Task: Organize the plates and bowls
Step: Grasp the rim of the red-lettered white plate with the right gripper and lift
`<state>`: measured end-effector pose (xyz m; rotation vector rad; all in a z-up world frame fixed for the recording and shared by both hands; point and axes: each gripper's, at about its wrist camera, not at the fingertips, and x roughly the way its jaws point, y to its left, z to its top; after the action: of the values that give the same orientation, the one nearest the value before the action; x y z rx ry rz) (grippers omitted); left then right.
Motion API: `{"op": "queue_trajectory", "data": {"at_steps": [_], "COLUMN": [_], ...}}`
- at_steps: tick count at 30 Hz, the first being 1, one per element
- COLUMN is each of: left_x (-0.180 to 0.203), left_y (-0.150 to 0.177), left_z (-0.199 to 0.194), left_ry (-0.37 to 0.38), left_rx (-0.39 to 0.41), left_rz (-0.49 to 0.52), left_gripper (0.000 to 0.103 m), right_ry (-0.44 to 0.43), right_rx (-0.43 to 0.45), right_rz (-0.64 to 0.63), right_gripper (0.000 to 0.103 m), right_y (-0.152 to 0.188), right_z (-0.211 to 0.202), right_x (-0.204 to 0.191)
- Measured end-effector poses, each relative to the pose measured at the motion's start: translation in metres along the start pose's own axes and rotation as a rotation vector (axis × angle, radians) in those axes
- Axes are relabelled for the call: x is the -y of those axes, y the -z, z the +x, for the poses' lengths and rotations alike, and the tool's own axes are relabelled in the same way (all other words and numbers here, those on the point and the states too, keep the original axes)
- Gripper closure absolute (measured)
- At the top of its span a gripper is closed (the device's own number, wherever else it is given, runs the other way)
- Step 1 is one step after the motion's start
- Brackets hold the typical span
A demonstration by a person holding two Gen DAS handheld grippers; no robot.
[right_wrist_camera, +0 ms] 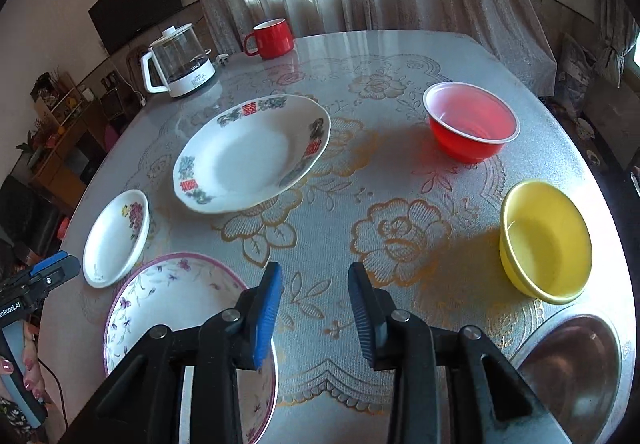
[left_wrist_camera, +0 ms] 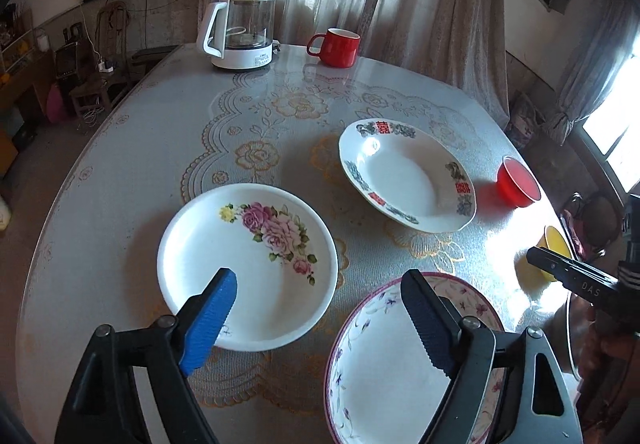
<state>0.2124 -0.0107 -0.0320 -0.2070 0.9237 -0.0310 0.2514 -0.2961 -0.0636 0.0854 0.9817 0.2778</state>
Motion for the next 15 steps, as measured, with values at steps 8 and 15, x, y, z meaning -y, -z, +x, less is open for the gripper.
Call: {"op": "queue_trajectory", "data": {"at_steps": [8,15], "left_x": [0.011,0.013], "left_y": [-0.047,-0.076], "left_z": [0.04,0.085], "left_ry": [-0.042,-0.014], "left_rx": [-0.051,-0.125], "left_rz": [0.044,0.004], "left_gripper": [0.014,0.014], "right_ry": [-0.066,-0.129], "right_rx": [-0.044,-0.106], "right_rz": [0.075,0.182], "right_gripper": [0.065,0.063], "right_y": [-0.045,-0.076], "right_z": [0.041,0.088], "right_x": [0.012,0.021]}}
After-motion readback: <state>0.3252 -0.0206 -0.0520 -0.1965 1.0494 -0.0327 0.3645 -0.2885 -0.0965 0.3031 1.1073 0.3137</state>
